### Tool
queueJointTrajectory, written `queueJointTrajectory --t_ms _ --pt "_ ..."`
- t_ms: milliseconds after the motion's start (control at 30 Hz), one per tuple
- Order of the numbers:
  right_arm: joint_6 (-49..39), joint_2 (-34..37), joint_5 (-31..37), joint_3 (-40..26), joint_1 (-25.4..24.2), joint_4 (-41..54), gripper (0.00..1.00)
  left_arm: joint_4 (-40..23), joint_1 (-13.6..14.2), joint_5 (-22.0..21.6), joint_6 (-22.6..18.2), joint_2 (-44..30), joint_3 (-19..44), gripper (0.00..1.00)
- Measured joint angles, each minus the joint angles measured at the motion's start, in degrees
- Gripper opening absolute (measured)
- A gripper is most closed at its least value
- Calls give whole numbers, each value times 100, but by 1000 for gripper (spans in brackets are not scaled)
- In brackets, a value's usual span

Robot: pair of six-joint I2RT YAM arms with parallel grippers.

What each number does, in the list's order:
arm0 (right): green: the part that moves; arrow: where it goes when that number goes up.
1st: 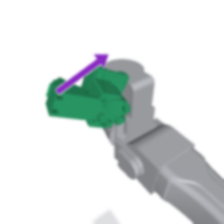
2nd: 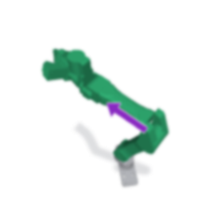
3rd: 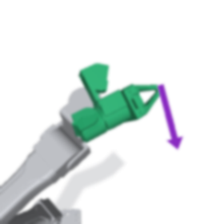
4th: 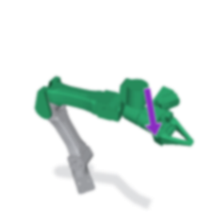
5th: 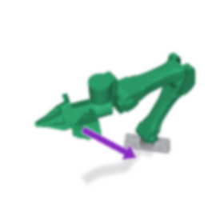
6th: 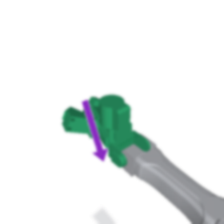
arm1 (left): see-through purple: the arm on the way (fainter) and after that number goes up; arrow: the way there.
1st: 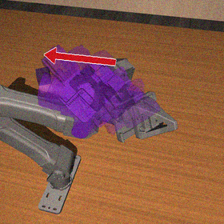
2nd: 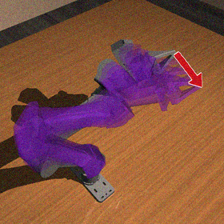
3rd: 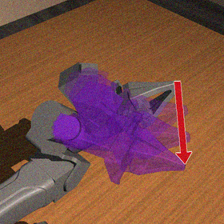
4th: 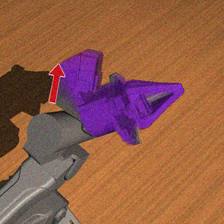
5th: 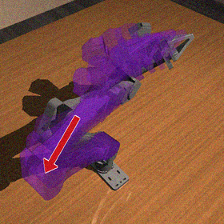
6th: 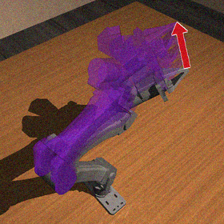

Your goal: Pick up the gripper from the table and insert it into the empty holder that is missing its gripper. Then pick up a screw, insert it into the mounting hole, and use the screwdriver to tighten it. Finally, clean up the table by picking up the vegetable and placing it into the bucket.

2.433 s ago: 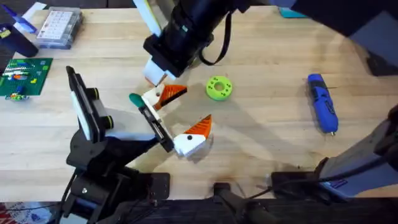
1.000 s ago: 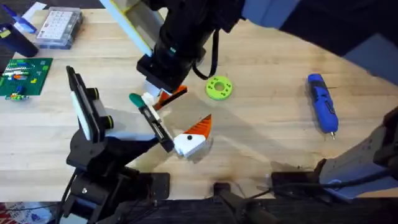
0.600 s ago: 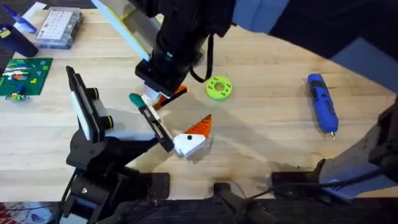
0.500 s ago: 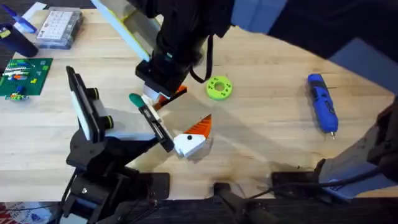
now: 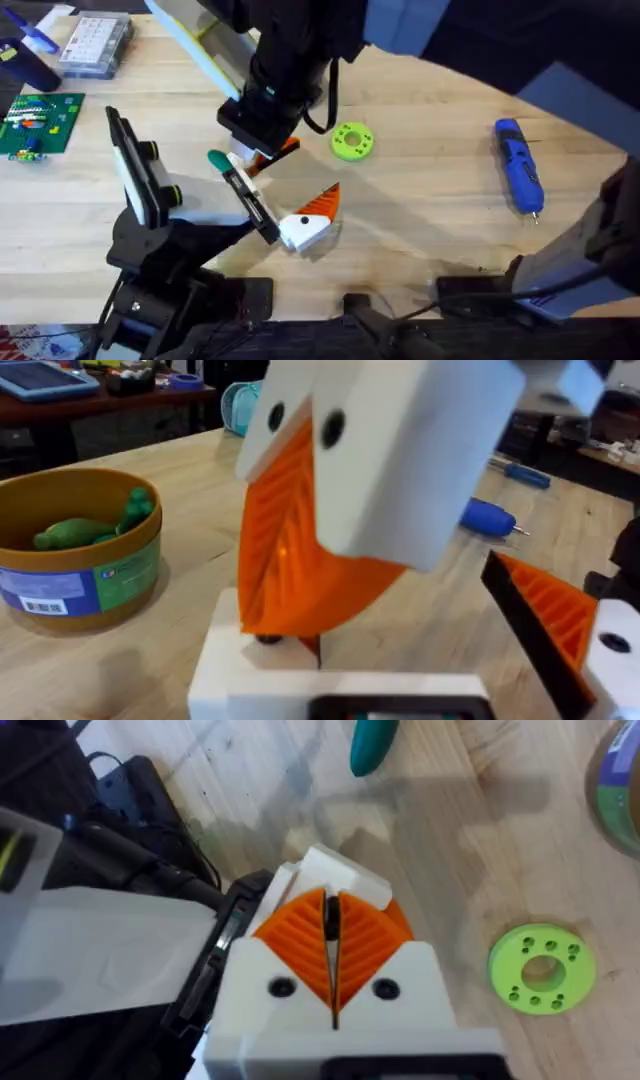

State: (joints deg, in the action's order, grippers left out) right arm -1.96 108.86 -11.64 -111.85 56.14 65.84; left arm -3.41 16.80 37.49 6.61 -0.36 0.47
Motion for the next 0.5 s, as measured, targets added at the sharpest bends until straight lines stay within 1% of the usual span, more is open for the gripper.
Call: queueJointTrajectory --t_ms 500 --pt "6 9 0 -3 0 -117 3 1 0 5 -10 0 0 989"
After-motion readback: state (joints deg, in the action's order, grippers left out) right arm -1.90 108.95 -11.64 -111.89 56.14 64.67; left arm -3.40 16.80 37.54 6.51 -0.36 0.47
